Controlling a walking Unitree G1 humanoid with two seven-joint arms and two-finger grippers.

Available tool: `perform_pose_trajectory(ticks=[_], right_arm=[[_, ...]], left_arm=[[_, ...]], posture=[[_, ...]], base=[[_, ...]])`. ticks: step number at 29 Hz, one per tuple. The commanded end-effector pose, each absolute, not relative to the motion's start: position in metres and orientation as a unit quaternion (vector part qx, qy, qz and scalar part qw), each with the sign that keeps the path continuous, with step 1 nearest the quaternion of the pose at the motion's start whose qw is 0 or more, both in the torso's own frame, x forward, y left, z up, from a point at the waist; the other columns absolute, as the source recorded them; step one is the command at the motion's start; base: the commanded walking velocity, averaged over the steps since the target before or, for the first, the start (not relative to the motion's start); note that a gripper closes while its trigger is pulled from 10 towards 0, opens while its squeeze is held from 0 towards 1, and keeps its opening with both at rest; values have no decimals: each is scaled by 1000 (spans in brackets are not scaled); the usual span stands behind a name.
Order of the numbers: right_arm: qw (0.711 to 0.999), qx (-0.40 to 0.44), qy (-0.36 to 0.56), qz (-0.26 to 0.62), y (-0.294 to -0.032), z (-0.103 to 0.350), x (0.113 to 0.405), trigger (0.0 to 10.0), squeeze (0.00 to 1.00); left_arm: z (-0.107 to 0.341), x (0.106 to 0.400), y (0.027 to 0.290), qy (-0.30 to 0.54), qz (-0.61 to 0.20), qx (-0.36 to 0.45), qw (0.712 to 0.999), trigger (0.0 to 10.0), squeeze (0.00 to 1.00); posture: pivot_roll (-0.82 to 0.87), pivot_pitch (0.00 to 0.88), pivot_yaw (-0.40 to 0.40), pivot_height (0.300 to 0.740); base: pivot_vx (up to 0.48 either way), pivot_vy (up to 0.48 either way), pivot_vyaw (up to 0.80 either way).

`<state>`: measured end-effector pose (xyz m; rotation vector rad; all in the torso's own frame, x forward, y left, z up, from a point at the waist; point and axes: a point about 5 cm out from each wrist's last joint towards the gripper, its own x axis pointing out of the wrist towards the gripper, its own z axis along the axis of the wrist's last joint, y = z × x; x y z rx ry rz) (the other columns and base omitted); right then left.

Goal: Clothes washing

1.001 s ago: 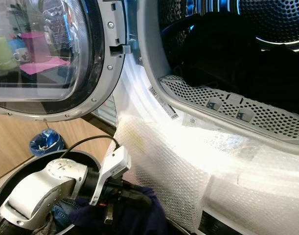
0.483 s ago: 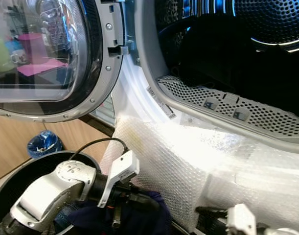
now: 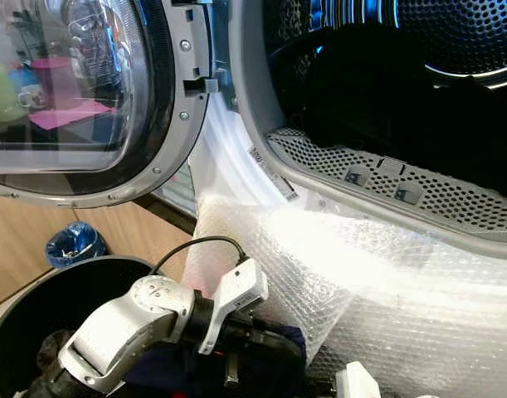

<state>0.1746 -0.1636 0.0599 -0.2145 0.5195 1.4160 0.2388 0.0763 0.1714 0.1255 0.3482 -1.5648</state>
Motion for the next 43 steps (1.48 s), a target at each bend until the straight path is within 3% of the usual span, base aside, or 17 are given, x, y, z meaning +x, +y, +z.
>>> perform_pose_trajectory(ticks=[1,6,8,11,12,14,25,29,36,42,43], right_arm=[[693,-203,315,616,-194,42,167,10000,1000],[681,-224,349,603,-217,43,160,10000,1000],[667,-268,379,583,-230,39,160,10000,1000],[674,-281,378,569,-239,42,163,10000,1000],[702,-245,344,574,-233,53,167,10000,1000],[725,-203,290,591,-226,72,170,10000,1000],[701,-194,182,662,-215,122,164,10000,1000],[690,-198,160,677,-213,138,163,10000,1000],[722,-167,120,661,-191,138,176,10000,1000],[732,-155,127,651,-185,129,179,10000,1000],[741,-160,139,638,-186,122,183,10000,192]], left_arm=[[176,238,75,148,-708,68,687,0,0],[173,237,75,150,-710,68,685,0,0],[173,237,75,152,-711,68,684,0,0],[172,235,74,154,-713,68,681,0,0],[172,234,75,156,-715,68,678,0,0],[171,233,76,160,-719,69,673,0,0],[167,227,80,178,-736,83,648,0,0],[165,220,80,188,-754,89,623,0,0],[169,206,58,181,-801,91,564,0,0],[176,204,42,162,-818,101,542,0,0],[181,205,39,153,-821,101,541,0,0]], posture=[[36,0,1,740],[28,0,0,740],[24,0,-2,740],[25,0,0,740],[24,0,2,740],[21,0,4,740],[6,0,19,740],[-2,0,21,740],[10,0,23,740],[19,0,29,740],[20,0,32,740]], base=[[0,0,0],[0,0,0],[0,0,0],[0,0,0],[0,0,0],[0,0,0],[0,0,0],[0,0,0],[0,0,0],[0,0,0],[0,0,0]])
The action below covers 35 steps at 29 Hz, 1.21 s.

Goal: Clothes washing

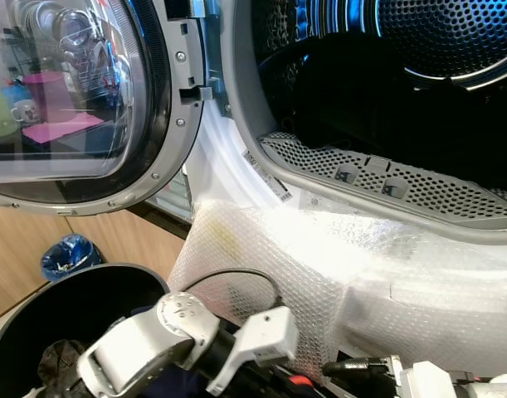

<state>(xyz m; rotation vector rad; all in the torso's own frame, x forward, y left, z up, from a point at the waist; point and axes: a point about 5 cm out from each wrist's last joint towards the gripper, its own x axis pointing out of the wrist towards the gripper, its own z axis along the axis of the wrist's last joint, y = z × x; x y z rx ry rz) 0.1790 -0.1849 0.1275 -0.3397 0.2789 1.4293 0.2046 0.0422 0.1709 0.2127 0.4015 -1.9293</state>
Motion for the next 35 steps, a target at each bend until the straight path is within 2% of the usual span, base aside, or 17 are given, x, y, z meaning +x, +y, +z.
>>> perform_pose_trajectory(ticks=[1,8,14,18,25,28,33,35], right_arm=[[743,-162,146,633,-187,117,184,10000,0],[752,-102,165,631,-186,98,183,10000,0],[742,-67,166,646,-183,95,177,10000,0],[725,-39,152,671,-174,97,171,10000,0],[744,7,123,657,-151,99,179,10000,0],[748,5,123,652,-147,96,180,10000,0],[772,17,131,622,-139,87,186,10000,0],[778,-11,142,612,-135,78,188,10000,0]], left_arm=[[184,206,37,146,-821,101,543,0,0],[205,218,26,99,-818,102,558,0,0],[209,223,22,84,-811,104,569,0,0],[221,235,12,50,-796,96,596,0,0],[226,243,1,28,-784,102,612,0,0],[228,245,-2,21,-781,101,615,0,0],[239,252,-8,0,-772,98,629,0,0],[243,255,-11,-10,-767,97,634,0,0]], posture=[[25,0,29,740],[39,0,25,740],[37,0,25,740],[33,0,21,740],[25,0,29,740],[25,0,30,740],[19,0,39,740],[16,0,43,740]], base=[[0,0,0],[0,0,0],[0,0,0],[0,0,0],[0,0,0],[0,0,0],[0,0,0],[0,0,0]])
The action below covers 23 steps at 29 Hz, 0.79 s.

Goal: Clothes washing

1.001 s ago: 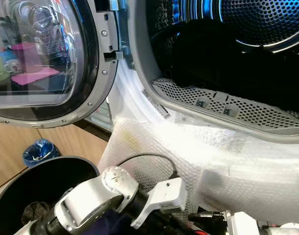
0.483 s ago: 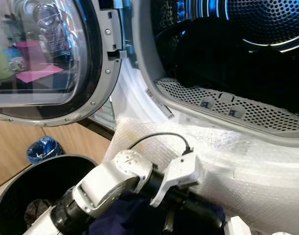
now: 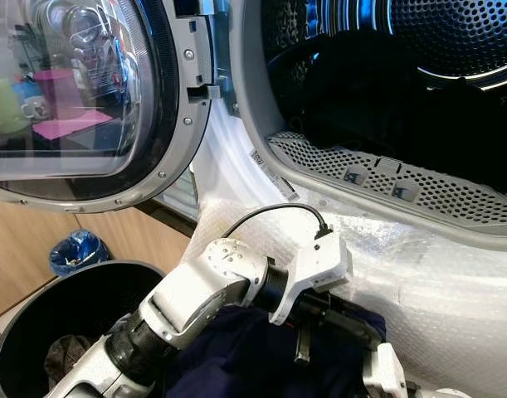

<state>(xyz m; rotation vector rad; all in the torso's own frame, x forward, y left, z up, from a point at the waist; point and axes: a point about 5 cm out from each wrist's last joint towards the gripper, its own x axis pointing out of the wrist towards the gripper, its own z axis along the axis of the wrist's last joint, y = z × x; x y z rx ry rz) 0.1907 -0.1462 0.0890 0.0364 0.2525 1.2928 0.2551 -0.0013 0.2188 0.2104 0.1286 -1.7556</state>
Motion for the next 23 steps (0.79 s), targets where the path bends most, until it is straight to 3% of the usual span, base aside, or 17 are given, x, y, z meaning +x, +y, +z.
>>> perform_pose_trajectory(ticks=[1,8,11,13,15,23], right_arm=[[779,-25,151,608,-134,73,188,10000,0],[809,-21,161,565,-132,61,195,10000,0],[820,6,143,555,-130,68,199,10000,0],[826,72,111,548,-129,83,204,10000,0],[812,128,81,563,-125,96,201,10000,0],[815,100,94,564,-116,86,199,10000,0]], left_arm=[[245,255,-12,-12,-766,95,635,0,0],[247,256,-12,-15,-769,99,631,0,0],[248,258,-11,-15,-766,103,634,0,0],[249,259,-12,-17,-765,103,635,0,0],[250,259,-13,-20,-765,103,635,0,0],[258,261,-20,-34,-761,104,640,0,0]], posture=[[16,0,44,740],[22,0,42,740],[22,0,41,740],[22,0,41,740],[21,0,42,740],[22,0,38,740]], base=[[0,0,0],[0,0,0],[0,0,0],[0,0,0],[0,0,0],[0,0,0]])
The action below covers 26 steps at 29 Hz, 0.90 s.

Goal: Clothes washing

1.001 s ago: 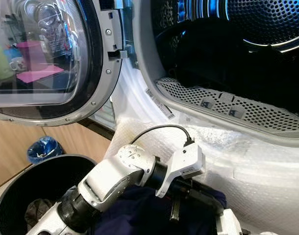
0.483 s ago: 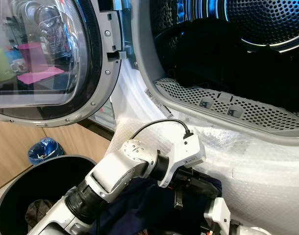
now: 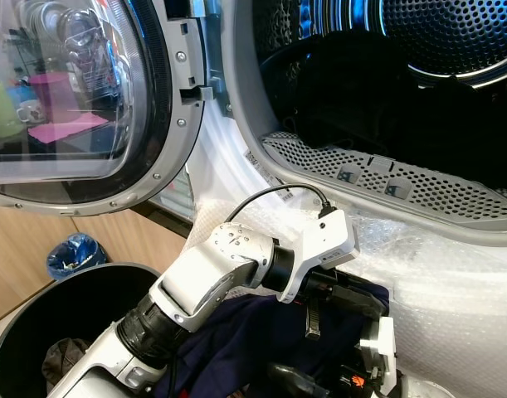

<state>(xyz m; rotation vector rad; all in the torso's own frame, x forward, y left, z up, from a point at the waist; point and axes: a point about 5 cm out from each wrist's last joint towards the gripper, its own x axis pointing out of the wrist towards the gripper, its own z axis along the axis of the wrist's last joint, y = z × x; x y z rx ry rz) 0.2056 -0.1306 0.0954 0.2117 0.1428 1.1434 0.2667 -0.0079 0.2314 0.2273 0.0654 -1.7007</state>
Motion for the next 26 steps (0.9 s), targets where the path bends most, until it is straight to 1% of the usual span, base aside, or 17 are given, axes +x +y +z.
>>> perform_pose_trajectory(ticks=[1,3,5,8,9,13,15,16,17,23,26], right_arm=[[811,114,87,568,-113,90,198,10000,0],[815,111,90,562,-111,92,201,10000,0],[833,91,102,536,-110,86,208,10000,0],[857,93,93,498,-107,84,218,10000,0],[870,99,92,475,-107,83,224,10000,0],[877,104,93,459,-105,81,227,10000,0],[875,109,94,462,-103,80,226,10000,0],[873,114,94,464,-101,80,224,5961,0],[869,125,90,470,-99,81,222,0,0],[859,134,85,486,-104,82,217,0,0],[865,118,93,478,-106,79,218,0,0]], left_arm=[[261,262,-23,-40,-759,102,641,0,0],[265,262,-27,-46,-758,97,644,0,0],[269,263,-31,-55,-752,93,650,0,0],[273,267,-34,-64,-742,86,662,0,0],[273,267,-34,-65,-740,85,664,0,0],[273,268,-34,-63,-740,85,665,0,0],[272,268,-33,-62,-740,85,665,0,0],[271,267,-33,-61,-740,85,665,0,0],[271,267,-33,-60,-740,85,664,0,0],[271,268,-32,-60,-736,84,669,0,0],[271,270,-31,-59,-733,85,672,0,0]], posture=[[19,0,39,740],[19,0,39,740],[18,0,41,740],[19,0,40,740],[19,0,40,740],[19,0,40,740],[19,0,40,740],[26,0,39,740],[26,0,39,740],[24,0,39,740],[24,0,37,740]], base=[[0,0,0],[0,0,0],[0,0,0],[0,0,0],[0,0,0],[0,0,0],[0,0,0],[0,0,0],[0,0,0],[0,0,0],[0,0,0]])
